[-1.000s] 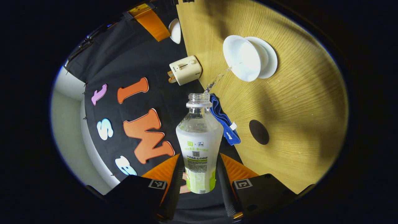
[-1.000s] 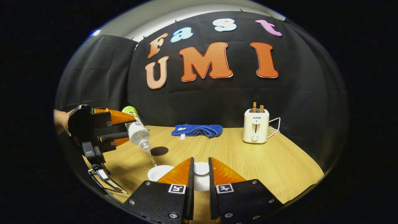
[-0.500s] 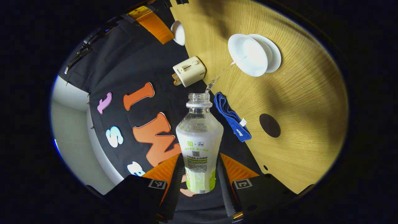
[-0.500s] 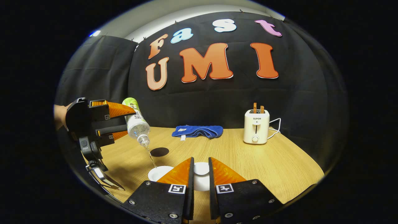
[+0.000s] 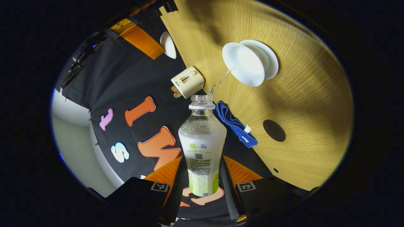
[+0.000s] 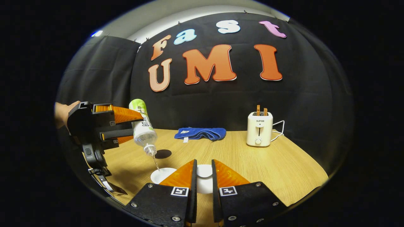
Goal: Open the teacup lid with one hand, grasp the water bottle and pour water into the teacup with the other hand; after pouring, place the water bottle on the coaster and then close the teacup lid.
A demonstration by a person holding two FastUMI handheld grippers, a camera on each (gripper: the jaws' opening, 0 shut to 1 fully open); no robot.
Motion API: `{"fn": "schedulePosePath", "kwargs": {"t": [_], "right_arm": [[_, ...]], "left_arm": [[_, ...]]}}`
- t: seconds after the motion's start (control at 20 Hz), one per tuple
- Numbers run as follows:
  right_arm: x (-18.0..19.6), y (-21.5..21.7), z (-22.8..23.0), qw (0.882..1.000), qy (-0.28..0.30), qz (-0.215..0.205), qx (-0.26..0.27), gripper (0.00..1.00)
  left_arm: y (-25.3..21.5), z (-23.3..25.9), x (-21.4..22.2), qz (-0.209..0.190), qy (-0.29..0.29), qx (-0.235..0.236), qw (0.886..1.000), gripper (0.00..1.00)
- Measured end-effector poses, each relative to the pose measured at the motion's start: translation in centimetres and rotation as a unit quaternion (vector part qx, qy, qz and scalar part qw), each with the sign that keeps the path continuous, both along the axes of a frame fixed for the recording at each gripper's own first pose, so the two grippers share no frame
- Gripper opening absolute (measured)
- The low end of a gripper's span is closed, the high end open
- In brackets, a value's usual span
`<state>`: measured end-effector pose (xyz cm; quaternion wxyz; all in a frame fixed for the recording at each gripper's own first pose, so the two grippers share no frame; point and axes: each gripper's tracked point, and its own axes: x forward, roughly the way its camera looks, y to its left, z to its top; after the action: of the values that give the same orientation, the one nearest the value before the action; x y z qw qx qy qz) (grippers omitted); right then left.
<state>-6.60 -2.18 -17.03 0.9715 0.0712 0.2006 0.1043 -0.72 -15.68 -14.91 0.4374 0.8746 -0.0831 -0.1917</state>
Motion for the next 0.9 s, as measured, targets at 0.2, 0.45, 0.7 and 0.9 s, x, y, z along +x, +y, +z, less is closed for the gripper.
{"fn": "schedulePosePath", "kwargs": {"t": [0.2,0.45,0.7,0.9], "right_arm": [[-0.1,0.1,-0.1,1.000,0.001,0.002,0.000,0.21],[-0.2,0.2,-0.2,1.000,0.002,0.005,-0.003,0.21],[0.3,0.6,0.3,1.000,-0.001,0.009,0.002,0.21],[0.8,1.7,0.8,1.000,-0.008,0.015,0.017,0.21]], "left_arm": [[-0.4,-1.0,-0.3,-0.008,0.007,0.008,1.000,0.62],[-0.4,-3.2,-0.8,-0.008,0.038,-0.011,0.999,0.61],[0.5,-4.1,-0.7,0.020,0.082,-0.102,0.991,0.64],[0.7,-1.6,0.3,0.047,0.098,-0.251,0.962,0.60]]}}
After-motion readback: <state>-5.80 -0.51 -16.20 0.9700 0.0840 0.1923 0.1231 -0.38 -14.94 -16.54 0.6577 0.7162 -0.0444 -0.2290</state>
